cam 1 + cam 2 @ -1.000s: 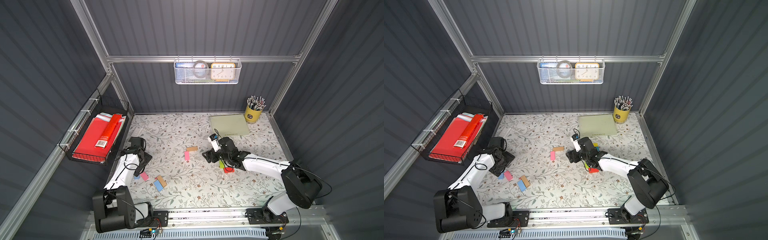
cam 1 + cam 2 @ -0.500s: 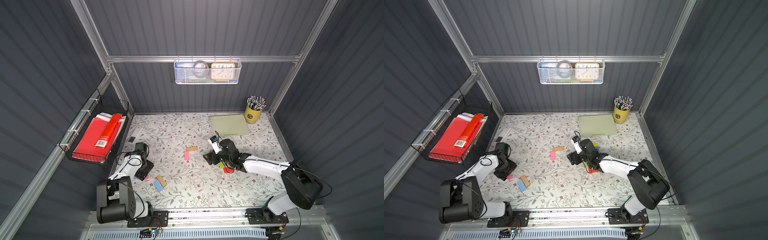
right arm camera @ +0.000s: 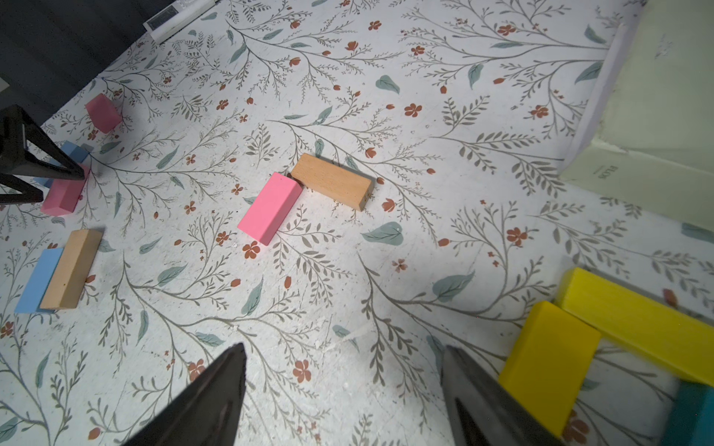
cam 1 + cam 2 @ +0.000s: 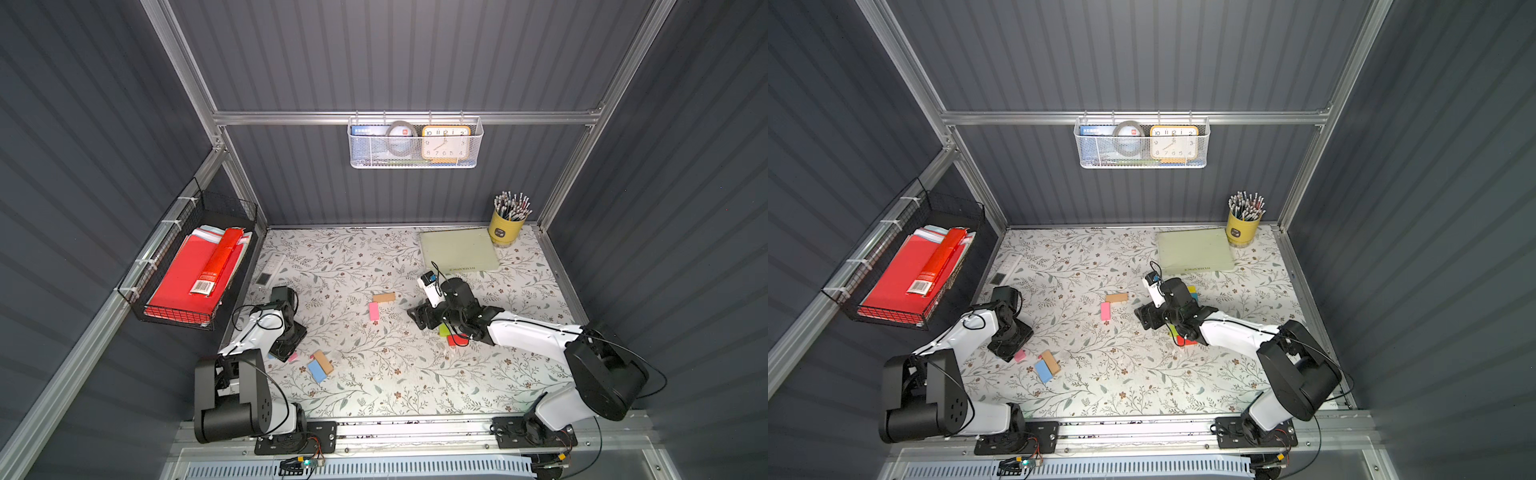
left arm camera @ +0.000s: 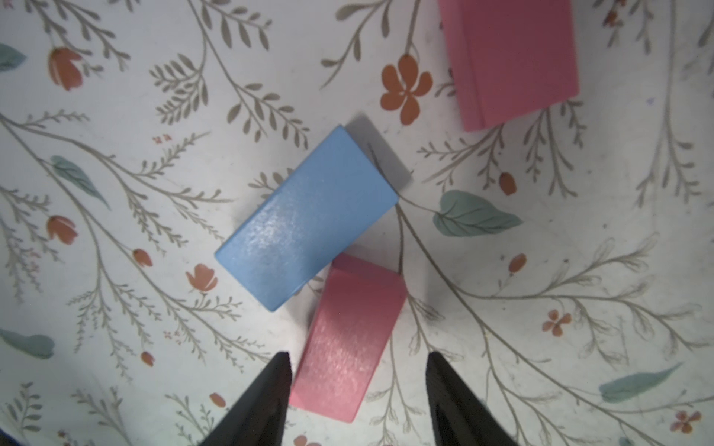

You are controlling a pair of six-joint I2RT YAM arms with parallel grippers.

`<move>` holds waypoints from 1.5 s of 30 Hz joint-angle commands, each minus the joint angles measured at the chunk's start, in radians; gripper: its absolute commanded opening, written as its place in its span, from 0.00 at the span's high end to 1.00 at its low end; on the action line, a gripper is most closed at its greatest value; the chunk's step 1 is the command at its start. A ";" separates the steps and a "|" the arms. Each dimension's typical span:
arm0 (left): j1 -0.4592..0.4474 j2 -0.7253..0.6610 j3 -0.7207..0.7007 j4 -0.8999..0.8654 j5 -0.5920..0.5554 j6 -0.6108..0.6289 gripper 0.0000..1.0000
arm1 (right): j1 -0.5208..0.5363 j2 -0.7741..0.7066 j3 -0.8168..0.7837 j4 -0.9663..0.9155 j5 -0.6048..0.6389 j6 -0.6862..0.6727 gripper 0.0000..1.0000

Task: Assemble the number 8 with building blocks
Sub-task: Pick up the building block from the center of the board.

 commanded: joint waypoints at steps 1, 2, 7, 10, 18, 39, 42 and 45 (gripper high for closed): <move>0.006 0.010 -0.004 -0.022 -0.012 -0.013 0.41 | -0.006 -0.014 -0.009 0.011 0.000 -0.008 0.17; 0.006 0.010 -0.001 -0.023 -0.014 -0.011 0.41 | -0.007 -0.015 -0.010 0.010 0.000 -0.010 0.17; 0.006 0.014 -0.022 -0.017 0.001 -0.009 0.43 | -0.008 -0.015 -0.014 0.012 0.001 -0.013 0.17; 0.006 0.017 -0.033 -0.008 0.001 -0.009 0.44 | -0.011 -0.015 -0.016 0.012 0.000 -0.014 0.17; 0.007 0.033 -0.075 0.015 -0.004 -0.006 0.61 | -0.013 -0.012 -0.022 0.015 0.000 -0.015 0.17; -0.556 0.259 0.520 -0.121 -0.131 -0.030 0.79 | -0.127 -0.113 0.000 -0.094 0.028 0.009 0.17; -0.677 0.351 0.655 -0.127 -0.118 -0.044 0.78 | -0.145 -0.144 0.008 -0.137 0.057 0.011 0.16; -0.769 0.423 0.731 -0.097 -0.102 -0.059 0.78 | -0.160 -0.173 0.009 -0.174 0.094 0.028 0.16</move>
